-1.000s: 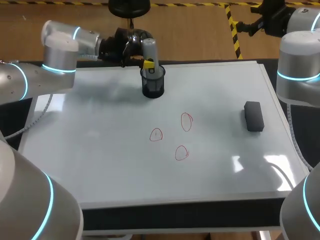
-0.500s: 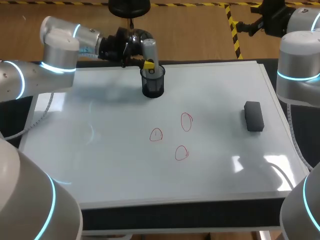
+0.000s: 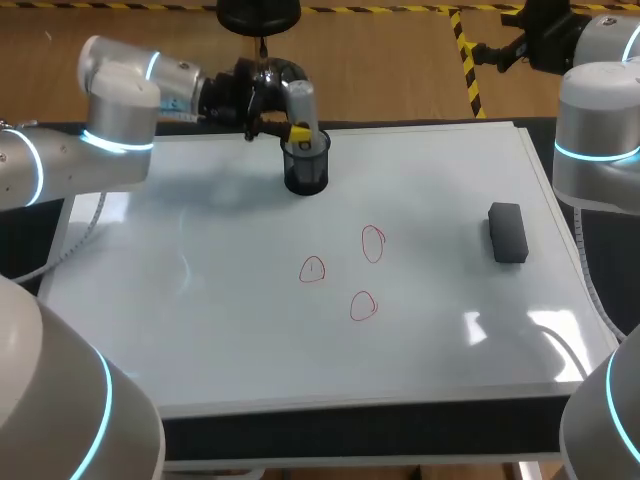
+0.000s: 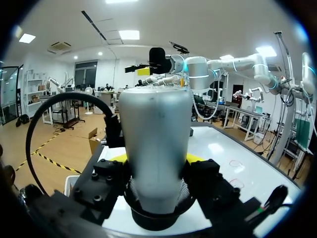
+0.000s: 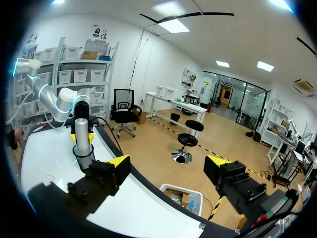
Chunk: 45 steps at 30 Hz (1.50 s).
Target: Pick up the inspection probe, press it on each red-marked spot on the whiteboard one by one, put down the probe, pick up the eraser, and wipe off all the red marks.
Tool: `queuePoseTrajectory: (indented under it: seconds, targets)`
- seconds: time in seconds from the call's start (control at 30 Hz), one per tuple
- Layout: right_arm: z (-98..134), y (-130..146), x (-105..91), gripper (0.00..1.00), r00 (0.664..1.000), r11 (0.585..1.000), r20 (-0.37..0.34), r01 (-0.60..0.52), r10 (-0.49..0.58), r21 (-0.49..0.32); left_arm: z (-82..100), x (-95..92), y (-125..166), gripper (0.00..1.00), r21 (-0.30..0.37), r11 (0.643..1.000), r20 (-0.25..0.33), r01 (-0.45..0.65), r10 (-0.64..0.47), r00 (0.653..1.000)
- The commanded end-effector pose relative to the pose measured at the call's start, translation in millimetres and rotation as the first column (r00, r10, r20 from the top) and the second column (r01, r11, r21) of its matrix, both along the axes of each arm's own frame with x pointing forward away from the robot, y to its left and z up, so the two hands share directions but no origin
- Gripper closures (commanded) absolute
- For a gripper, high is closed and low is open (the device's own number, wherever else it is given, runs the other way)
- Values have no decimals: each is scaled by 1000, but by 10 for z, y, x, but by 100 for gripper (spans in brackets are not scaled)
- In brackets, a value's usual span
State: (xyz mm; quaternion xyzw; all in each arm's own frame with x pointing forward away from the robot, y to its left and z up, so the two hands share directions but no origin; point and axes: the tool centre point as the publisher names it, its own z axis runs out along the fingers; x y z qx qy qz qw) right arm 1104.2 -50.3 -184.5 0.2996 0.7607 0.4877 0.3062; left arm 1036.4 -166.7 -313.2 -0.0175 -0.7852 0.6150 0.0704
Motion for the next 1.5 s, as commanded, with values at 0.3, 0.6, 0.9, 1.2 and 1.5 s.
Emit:
queuePoseTrajectory:
  seconds: [0.3,0.6,0.9,1.2,1.5]
  targets:
    - [0,0,0,0,1000,1000,0,0,0,0,-1,-98,-28,100,-14,999,47,-46,47,998]
    - [0,0,0,0,1000,1000,0,0,0,0,-9,-131,-59,100,-23,998,68,-62,63,996]
    - [0,0,0,0,1000,1000,0,0,0,0,5,-132,-60,100,-21,994,96,-104,106,990]
    - [0,0,0,0,1000,1000,0,0,0,0,33,-136,-63,100,-18,990,117,-136,138,984]
    - [0,0,0,0,1000,1000,0,0,0,0,81,-125,-53,100,-28,990,138,-137,139,981]
